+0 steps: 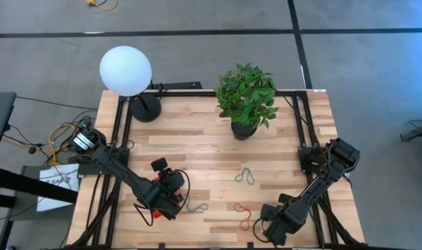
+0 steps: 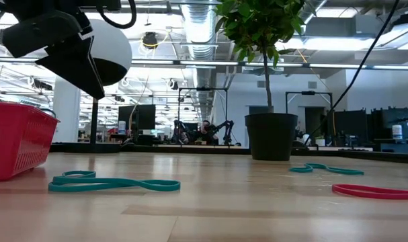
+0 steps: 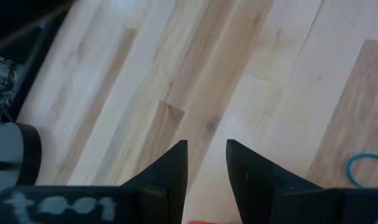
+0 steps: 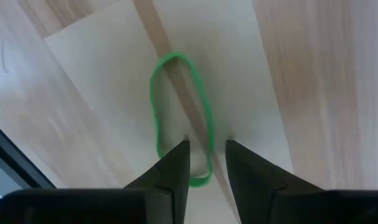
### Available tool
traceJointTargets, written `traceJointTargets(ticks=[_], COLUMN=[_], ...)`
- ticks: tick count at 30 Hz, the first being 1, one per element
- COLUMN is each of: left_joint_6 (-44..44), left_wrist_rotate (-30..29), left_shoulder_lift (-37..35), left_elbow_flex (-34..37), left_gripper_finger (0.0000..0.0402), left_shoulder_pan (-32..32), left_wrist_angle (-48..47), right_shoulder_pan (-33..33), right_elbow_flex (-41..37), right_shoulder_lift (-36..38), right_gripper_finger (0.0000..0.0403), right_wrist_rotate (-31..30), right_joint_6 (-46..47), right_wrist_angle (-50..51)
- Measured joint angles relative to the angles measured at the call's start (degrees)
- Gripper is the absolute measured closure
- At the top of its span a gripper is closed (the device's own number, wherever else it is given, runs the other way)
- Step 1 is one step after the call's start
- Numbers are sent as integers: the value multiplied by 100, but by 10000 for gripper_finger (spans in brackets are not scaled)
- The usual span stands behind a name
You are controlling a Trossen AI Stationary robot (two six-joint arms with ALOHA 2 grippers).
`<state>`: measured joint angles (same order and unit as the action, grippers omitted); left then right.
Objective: Pick and place items into bin
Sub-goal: Put the green rubber band into the red bin
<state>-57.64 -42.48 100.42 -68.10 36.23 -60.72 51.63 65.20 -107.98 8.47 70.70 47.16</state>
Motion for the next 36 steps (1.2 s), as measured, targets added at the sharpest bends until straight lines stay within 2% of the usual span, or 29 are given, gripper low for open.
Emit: traceJointTargets(ticks=[6, 9, 12, 16, 19, 23, 26, 29, 31, 32, 36], left_joint_6=[246, 253, 342, 647, 766, 762, 596, 268, -200, -306, 78], left_wrist_rotate=[-490, -746, -787, -787, -785, -787, -787, -796, -892, -917, -900], left_shoulder_lift=[-2, -2, -4, -4, -4, -7, -7, -7, -7, -36, -387], left_elbow_flex=[-21, -150, -298, -468, -656, -982, -1301, -1609, -1783, -1809, -1795], left_gripper_finger=[299, 299, 299, 299, 299, 299, 299, 299, 299, 299, 299], left_shoulder_pan=[0, 10, 20, 20, 17, 17, 17, 17, 19, 19, 102], left_wrist_angle=[-25, -149, -192, -194, -241, -615, -1319, -2327, -2981, -2977, -2863], right_shoulder_pan=[9, -1, -106, -350, -576, -853, -1086, -1408, -1675, -1825, -2408], right_elbow_flex=[-17, -25, -25, 62, 280, 760, 1156, 1349, 1350, 1350, 1350], right_shoulder_lift=[7, 11, 9, -17, -33, -33, -31, -15, -15, -15, -143], right_gripper_finger=[312, 340, 386, 392, 399, 398, 401, 401, 401, 401, 402], right_wrist_rotate=[-161, -238, -229, -260, -942, -2127, -3319, -4260, -4267, -4085, -3168], right_joint_6=[-334, -512, -514, -503, -922, -2048, -2989, -4348, -5128, -5399, -6156], right_wrist_angle=[-132, -310, -395, -439, -544, -525, -685, -1610, -2504, -2959, -4519])
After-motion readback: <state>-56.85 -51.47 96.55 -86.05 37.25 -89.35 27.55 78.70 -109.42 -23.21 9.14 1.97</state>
